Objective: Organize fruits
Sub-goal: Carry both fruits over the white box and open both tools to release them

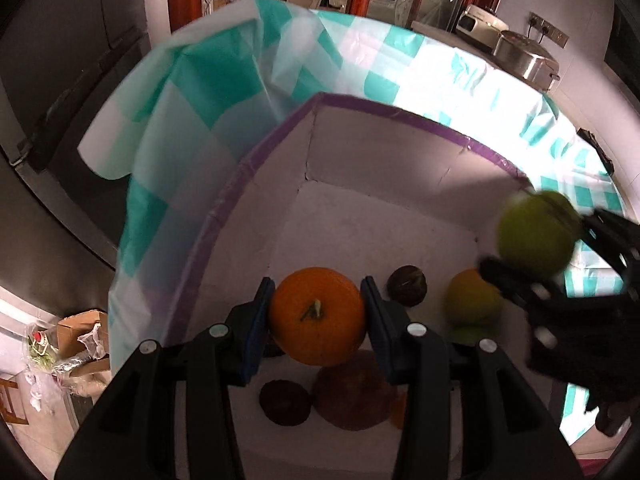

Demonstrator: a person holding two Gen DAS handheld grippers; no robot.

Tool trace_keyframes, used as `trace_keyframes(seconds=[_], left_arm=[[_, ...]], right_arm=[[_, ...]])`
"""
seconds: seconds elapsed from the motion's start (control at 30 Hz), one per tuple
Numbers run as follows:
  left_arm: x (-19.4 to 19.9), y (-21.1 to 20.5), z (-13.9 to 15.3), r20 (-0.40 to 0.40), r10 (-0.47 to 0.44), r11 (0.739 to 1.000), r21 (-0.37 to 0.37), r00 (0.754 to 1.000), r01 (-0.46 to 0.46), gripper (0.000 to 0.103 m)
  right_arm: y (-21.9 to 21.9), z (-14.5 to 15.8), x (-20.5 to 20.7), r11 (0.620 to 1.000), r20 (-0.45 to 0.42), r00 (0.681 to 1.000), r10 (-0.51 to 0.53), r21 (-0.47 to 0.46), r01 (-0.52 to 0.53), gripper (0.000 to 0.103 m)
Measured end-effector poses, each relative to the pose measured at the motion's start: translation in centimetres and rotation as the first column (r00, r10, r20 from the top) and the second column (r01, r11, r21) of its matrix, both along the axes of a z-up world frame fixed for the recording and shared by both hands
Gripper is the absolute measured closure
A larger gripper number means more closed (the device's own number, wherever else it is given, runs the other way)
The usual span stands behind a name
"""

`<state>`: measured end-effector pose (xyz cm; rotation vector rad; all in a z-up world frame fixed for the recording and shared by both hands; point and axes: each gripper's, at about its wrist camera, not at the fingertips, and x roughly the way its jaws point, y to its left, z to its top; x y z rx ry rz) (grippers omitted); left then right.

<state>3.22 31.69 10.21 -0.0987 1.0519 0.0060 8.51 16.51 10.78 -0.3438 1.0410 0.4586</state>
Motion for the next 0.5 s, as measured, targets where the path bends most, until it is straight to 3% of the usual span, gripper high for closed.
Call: trace_keyframes(seconds=[0.13, 0.27, 0.4, 0.5], left_arm=[[1.8, -0.4, -1.5, -0.108, -0.023, 1.000, 0.016, 0.994, 0.025, 0.058], [3.2, -0.1, -3.4, -0.242, -0.004, 1.000, 0.003, 0.970, 0.005, 0.058], [3.5, -0.8, -4.2, -0.287, -0.018, 0.999, 0.028, 0.958, 0.027, 0.057], [3.3, -1.2, -3.9, -0.269, -0.029, 0.999, 0.033, 0.963, 0.039, 0.046]], right_arm=[[1.5, -2.2, 3.2, 0.999, -0.093, 0.996, -0.012, -0.052, 0.007, 0.036], [3.2, -4.3, 4.7, 0.992, -0.157, 0.988, 0.014, -0.119, -0.033, 0.036], [3.3, -4.7, 5.5, 0.995, -0.175, 0.985, 0.003, -0.100, -0.020, 0.036], [2.8, -4.7, 5.9, 0.998, -0.185, 0.983, -0.014, -0.068, 0.001, 0.036]])
